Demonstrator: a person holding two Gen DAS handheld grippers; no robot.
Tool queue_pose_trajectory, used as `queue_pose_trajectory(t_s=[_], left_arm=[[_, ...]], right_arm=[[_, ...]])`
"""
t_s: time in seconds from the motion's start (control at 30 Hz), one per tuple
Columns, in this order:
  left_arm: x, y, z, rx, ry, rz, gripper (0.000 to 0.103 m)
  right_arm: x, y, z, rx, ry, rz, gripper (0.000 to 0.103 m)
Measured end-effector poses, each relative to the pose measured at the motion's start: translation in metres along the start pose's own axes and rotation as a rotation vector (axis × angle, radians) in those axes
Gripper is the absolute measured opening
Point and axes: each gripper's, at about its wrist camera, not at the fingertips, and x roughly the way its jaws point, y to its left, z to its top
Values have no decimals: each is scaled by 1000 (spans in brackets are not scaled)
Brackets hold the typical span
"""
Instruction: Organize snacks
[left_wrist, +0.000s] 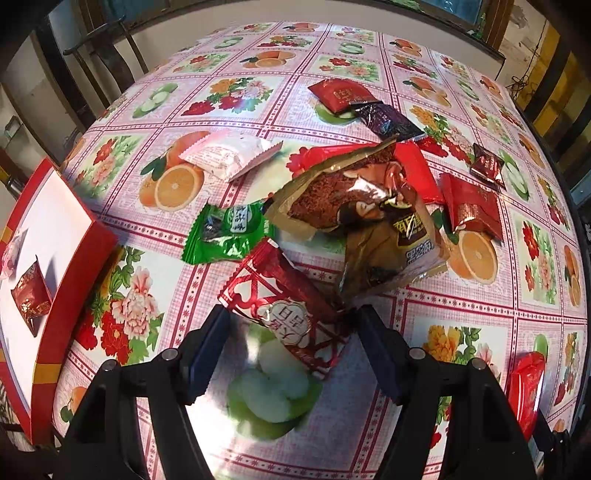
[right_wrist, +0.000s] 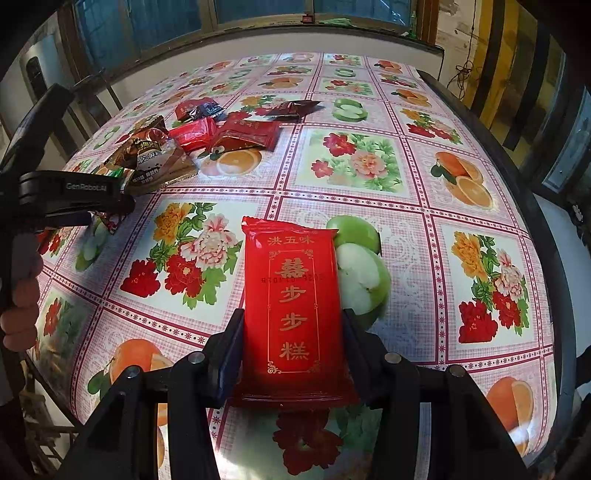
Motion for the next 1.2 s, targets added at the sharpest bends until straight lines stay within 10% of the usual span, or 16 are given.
queue_pose_trajectory(t_s=[0.2,0.37,0.67,1.2], left_arm=[[0,-6,4,28,-25,-12,60],[-5,-2,1,37,-40,-40,33],[-12,6,-12,90,-62,-87,23],[-105,122,-50,93,-318,-22,24]], right_arm=[[0,1,0,-5,-4,-10,54],[1,3,1,2,1,-23,54],[0,10,0,-5,8,-18,53],[-12,69,31,73,21,445,52]])
